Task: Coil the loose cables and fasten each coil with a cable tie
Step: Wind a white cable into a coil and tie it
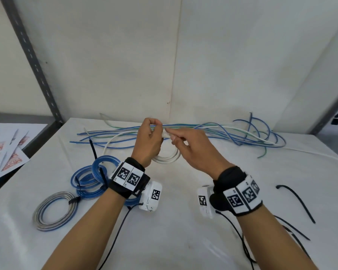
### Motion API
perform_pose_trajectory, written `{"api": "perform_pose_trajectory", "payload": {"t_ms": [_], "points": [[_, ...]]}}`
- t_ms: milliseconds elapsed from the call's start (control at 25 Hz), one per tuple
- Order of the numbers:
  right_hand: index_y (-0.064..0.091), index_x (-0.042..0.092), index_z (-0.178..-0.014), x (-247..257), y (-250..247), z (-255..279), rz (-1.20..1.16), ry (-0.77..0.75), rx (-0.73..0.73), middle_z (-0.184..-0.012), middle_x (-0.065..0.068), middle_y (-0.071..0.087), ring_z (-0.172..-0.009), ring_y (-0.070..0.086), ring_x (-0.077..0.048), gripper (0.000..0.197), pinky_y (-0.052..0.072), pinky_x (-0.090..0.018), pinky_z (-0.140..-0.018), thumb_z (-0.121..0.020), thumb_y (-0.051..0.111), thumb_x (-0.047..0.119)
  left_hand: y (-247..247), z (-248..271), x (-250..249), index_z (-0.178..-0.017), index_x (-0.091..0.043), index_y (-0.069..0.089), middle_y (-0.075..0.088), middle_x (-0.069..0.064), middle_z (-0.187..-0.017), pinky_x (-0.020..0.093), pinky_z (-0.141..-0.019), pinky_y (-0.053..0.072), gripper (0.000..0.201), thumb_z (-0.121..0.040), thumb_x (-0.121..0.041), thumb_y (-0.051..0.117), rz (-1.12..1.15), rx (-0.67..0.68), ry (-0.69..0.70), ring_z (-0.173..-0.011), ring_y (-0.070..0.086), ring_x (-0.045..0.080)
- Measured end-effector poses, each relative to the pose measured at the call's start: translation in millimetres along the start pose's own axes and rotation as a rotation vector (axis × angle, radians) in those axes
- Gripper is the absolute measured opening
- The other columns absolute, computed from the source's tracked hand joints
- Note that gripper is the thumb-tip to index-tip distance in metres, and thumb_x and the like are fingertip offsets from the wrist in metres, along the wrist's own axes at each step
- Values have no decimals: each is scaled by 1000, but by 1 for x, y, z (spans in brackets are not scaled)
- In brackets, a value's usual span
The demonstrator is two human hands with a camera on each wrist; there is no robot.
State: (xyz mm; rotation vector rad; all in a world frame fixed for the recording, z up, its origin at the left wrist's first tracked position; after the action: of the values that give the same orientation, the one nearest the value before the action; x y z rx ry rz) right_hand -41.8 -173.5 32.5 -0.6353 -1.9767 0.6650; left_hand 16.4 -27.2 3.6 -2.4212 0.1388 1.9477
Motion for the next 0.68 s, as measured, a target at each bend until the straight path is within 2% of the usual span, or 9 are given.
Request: {"api": "perform_pose_trajectory", "payload": {"t_ms": [80,160,200,280,360,400,480,560,680], "points": [[73,9,-117,-8,-15,2,-28,151,41,-100,-7,76,-82,71,-16,27,57,-27,-73,-105,53,23,11,5,2,-95,-17,49,40,-5,-51,20,-38,24,12,-104,-11,44,2,15,-15,-40,32,9],[72,8,-103,-33,-36,6,-66,434,134,-91,-12,73,-68,70,-20,22,57,-28,-58,-104,54,20,30,6,7,-95,-17,48,40,-2,-53,19,-38,23,10,-103,-11,46,-4,47,-30,-38,32,9],[71,9,-98,-50,-48,10,-2,546,181,-91,-14,73,-66,69,-22,19,57,-27,-56,-103,55,18,43,6,10,-94,-18,48,41,-1,-53,19,-37,23,11,-103,-12,47,-26,70,-34,-37,32,9],[71,7,-96,-80,-71,24,270,668,231,-97,-17,74,-78,72,-29,16,61,-34,-68,-99,58,15,71,6,18,-90,-20,46,43,0,-55,20,-38,25,13,-102,-15,48,-87,120,-49,-36,33,9],[69,3,-111,-103,-99,50,594,773,177,-116,-22,69,-104,68,-38,22,57,-41,-88,-96,55,13,96,10,26,-88,-22,44,46,1,-60,23,-41,27,15,-102,-19,48,-124,178,-72,-43,37,13],[64,1,-119,-110,-114,68,707,847,138,-124,-23,65,-114,63,-39,27,52,-41,-94,-96,52,11,106,14,30,-87,-23,44,47,1,-62,24,-42,27,16,-102,-19,48,-137,209,-77,-46,38,15],[59,-1,-126,-123,-135,104,824,998,133,-132,-23,60,-120,60,-39,31,49,-39,-96,-99,50,10,115,20,35,-86,-25,43,49,2,-65,26,-44,28,16,-101,-19,48,-168,247,-76,-50,39,17],[60,-2,-125,-137,-142,134,838,1120,183,-131,-22,61,-118,61,-37,29,50,-37,-92,-100,52,11,118,24,38,-86,-25,43,50,4,-67,25,-43,28,16,-100,-19,48,-172,254,-73,-51,39,17],[62,-3,-120,-147,-142,156,838,1179,180,-126,-21,63,-113,64,-35,26,50,-35,-86,-101,53,12,116,25,35,-86,-25,44,50,3,-68,26,-45,28,15,-100,-21,48,-160,243,-64,-51,39,17]]}}
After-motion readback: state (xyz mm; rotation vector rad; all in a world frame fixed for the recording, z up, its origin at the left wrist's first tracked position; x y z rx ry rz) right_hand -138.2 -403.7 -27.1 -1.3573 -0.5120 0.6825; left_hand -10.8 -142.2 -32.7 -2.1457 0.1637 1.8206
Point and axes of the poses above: each hand's wrist, its own z-axis away from the middle knuckle, its own y-axis out of the palm, x = y × z, the point moved 1 cm from there along -z, towards the middle knuckle
